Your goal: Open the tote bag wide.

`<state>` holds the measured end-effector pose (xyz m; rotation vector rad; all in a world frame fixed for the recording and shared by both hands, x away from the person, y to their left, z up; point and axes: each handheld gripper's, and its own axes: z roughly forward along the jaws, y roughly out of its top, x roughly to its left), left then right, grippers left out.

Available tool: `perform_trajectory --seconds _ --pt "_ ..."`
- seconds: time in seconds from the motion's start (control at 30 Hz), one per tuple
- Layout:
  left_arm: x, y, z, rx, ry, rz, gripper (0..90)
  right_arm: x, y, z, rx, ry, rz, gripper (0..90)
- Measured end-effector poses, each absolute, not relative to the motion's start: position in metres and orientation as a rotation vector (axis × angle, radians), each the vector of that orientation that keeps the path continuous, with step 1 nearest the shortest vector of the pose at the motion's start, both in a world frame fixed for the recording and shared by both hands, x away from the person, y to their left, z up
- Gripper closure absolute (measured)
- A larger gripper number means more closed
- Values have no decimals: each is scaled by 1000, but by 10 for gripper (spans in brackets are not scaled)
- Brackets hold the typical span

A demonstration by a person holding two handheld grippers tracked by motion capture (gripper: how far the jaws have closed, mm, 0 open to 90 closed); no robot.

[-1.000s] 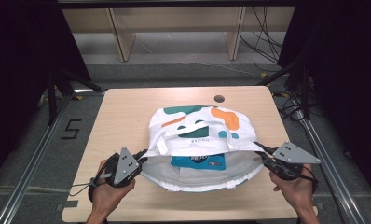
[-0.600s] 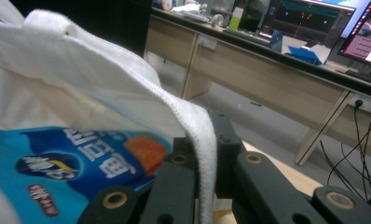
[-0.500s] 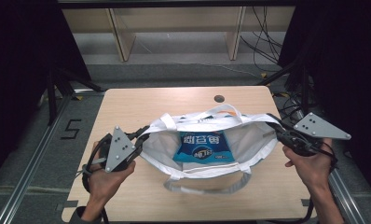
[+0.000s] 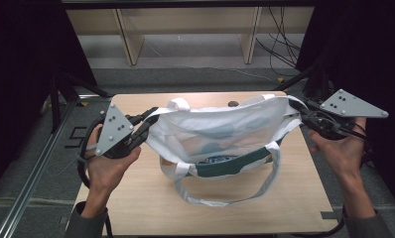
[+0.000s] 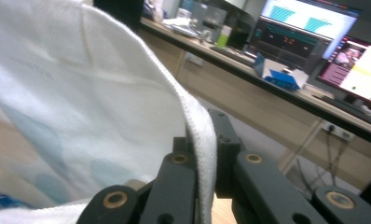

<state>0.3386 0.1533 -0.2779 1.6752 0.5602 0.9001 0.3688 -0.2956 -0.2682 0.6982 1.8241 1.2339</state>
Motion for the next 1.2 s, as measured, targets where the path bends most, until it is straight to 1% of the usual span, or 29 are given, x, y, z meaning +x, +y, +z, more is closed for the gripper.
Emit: perform_trajectory --seconds 0.03,0.1,0.33,0.43,0.6,0.67,0.77,0.83,0.9,0.97,1.0,1.13,1.2 --pt "346 154 -283 1669 581 864 864 373 -295 -272 690 1835 1209 885" --pt "357 153 -295 1680 613 835 864 381 -294 -283 726 1843 1178 885" --pt "367 151 -328 1762 634 839 859 395 -291 -313 740 1875 1118 885" --pt "374 153 -339 1729 686 760 852 397 -291 -324 771 1877 1127 885" --pt "397 150 -343 1732 740 763 853 408 -289 -328 791 1875 1113 884" --pt "405 149 -350 1742 769 726 852 413 -288 -331 805 1875 1089 884" --pt "419 147 -373 1774 824 692 849 420 -289 -340 822 1887 1087 884" --pt "426 146 -392 1809 818 688 847 423 -288 -351 829 1898 1078 882" --pt "432 145 -411 1860 845 656 847 426 -289 -365 840 1931 1071 882" --pt "438 143 -425 1872 866 623 847 425 -289 -379 882 1939 1082 881" --pt "439 142 -430 1880 875 602 847 426 -290 -388 892 1927 1091 881" --pt "445 138 -444 1958 859 608 845 437 -295 -408 914 1960 1054 880" --pt "445 136 -449 1943 873 595 844 438 -295 -415 930 1988 1034 880"
